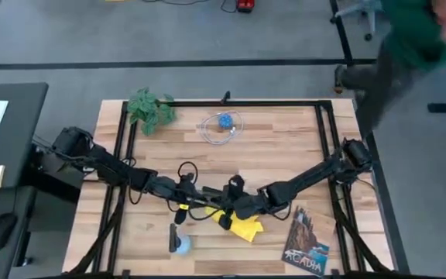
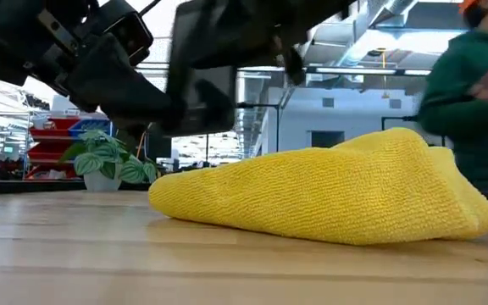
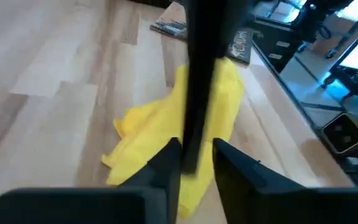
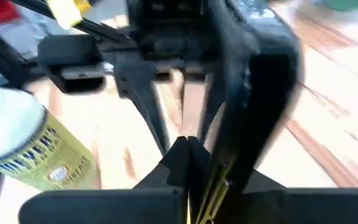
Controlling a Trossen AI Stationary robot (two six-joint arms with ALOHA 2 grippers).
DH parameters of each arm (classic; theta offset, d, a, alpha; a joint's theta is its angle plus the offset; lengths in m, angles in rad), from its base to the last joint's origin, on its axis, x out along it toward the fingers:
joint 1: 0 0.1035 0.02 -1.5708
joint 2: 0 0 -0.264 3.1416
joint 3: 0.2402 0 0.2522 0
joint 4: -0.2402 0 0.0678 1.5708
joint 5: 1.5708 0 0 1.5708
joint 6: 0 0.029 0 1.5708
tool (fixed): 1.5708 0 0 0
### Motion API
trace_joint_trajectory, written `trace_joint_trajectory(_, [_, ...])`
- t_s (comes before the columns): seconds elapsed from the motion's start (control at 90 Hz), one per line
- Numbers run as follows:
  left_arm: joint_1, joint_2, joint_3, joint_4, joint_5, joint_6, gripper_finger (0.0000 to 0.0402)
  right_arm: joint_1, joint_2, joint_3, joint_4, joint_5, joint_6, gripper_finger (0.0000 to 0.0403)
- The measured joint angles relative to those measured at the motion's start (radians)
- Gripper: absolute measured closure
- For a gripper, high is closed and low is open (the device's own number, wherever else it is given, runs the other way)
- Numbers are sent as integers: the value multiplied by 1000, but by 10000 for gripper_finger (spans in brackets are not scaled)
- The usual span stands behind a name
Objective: Apply microfiber cloth
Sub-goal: Wipe the cellphone using a microfiber cloth
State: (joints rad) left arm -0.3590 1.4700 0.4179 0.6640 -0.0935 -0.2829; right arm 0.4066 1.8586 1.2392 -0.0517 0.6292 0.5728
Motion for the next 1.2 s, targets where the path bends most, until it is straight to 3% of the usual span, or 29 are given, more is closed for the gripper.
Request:
trace_joint_trajectory(0.189, [-8,9,0,-5,3,108,290,78,22,-2,-112,132,181,394])
trace_joint_trajectory(0.422, [-100,10,2,-26,-69,449,303,108,78,-1,-104,131,390,394])
trace_joint_trajectory(0.522, [-123,10,19,-53,-67,487,317,94,79,-1,-106,109,466,394])
trace_joint_trajectory(0.689, [-126,35,53,-127,-42,484,348,74,79,-1,-94,86,472,394])
trace_joint_trajectory(0.9, [-126,178,118,-128,-10,537,367,61,79,-1,-107,69,443,394])
trace_joint_trajectory(1.2, [-89,383,296,-140,-118,667,368,57,79,-1,-124,66,440,392])
